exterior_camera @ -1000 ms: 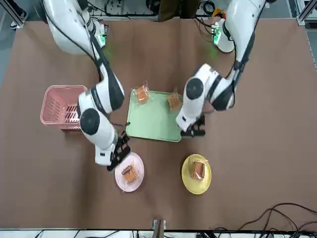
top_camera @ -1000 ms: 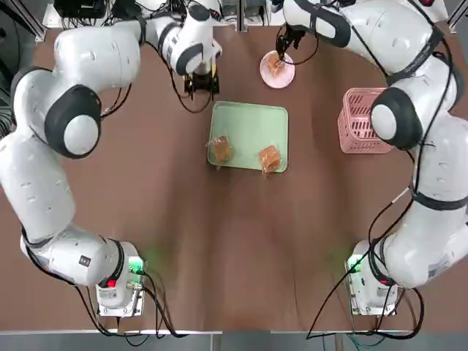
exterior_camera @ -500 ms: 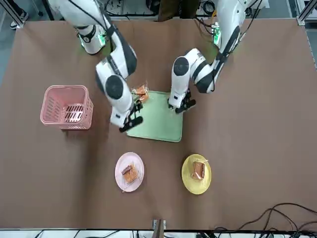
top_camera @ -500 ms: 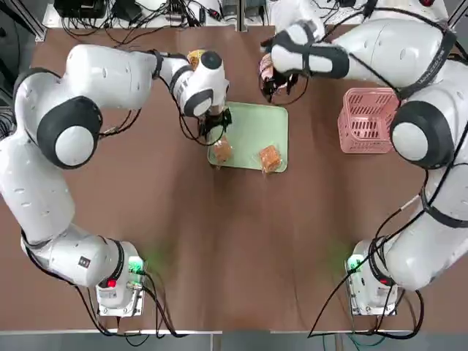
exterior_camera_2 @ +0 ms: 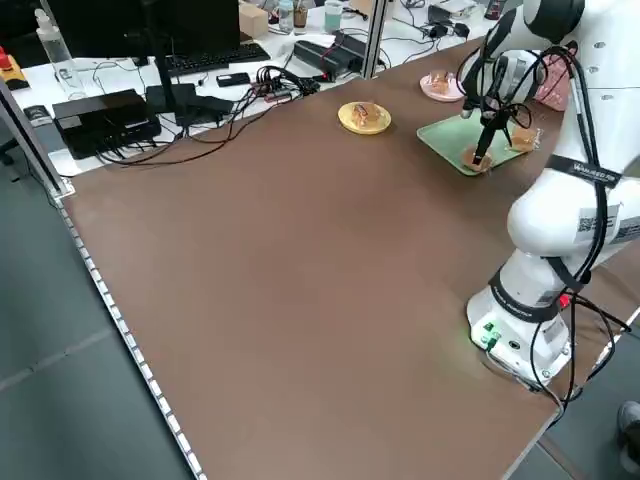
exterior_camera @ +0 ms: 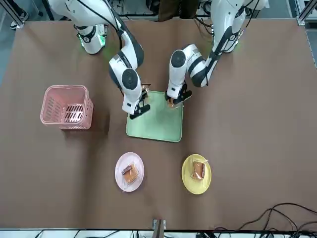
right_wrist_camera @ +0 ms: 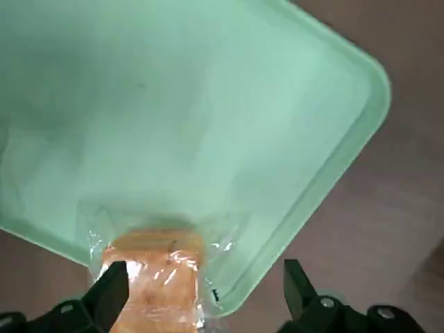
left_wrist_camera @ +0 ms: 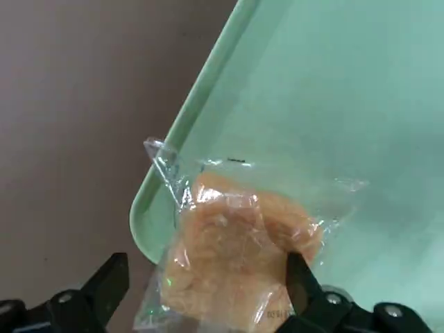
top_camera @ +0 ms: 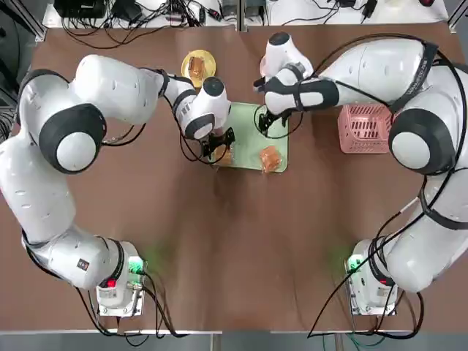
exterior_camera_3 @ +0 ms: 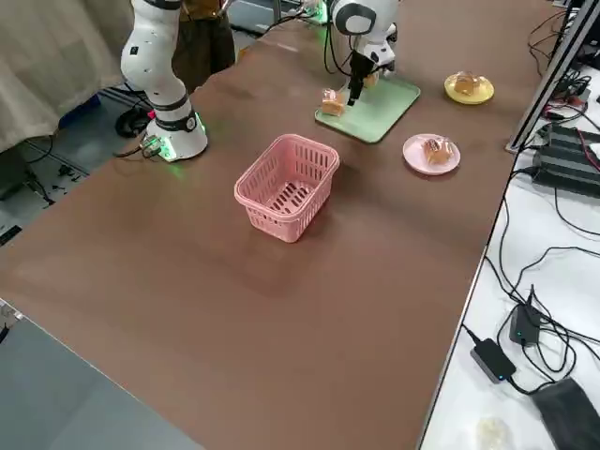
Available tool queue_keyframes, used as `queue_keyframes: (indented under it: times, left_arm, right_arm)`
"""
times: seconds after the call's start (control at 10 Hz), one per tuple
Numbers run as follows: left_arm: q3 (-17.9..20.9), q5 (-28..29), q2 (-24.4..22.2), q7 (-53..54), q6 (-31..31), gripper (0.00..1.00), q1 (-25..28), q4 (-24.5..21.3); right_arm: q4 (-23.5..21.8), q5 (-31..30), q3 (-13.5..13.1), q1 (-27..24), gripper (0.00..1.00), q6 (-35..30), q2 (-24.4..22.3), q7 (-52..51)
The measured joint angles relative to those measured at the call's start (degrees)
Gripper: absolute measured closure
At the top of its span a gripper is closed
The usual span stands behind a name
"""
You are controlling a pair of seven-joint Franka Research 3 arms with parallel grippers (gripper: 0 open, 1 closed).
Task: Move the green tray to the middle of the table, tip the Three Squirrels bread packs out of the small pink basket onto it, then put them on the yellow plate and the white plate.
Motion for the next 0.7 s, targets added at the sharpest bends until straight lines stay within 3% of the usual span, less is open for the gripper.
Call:
queue_keyframes:
  times: [0.2, 0.4, 0.7]
  left_arm:
    - [0.1, 2.2, 0.1, 0.2, 1.5, 0.00, 0.0, -0.1]
    - [0.1, 7.4, -0.3, 3.1, 1.7, 0.00, 0.2, 0.2]
    - [0.1, 8.4, -0.9, 12.0, 1.7, 0.00, 0.2, 0.3]
  right_arm:
    - [-1.7, -1.3, 2.5, 0.9, 0.01, 0.9, 0.0, 4.2]
    - [-3.6, -3.4, 3.0, 1.2, 0.01, 0.9, 0.1, 5.5]
    - [-5.0, -3.7, 3.2, 1.3, 0.01, 2.4, 1.3, 5.5]
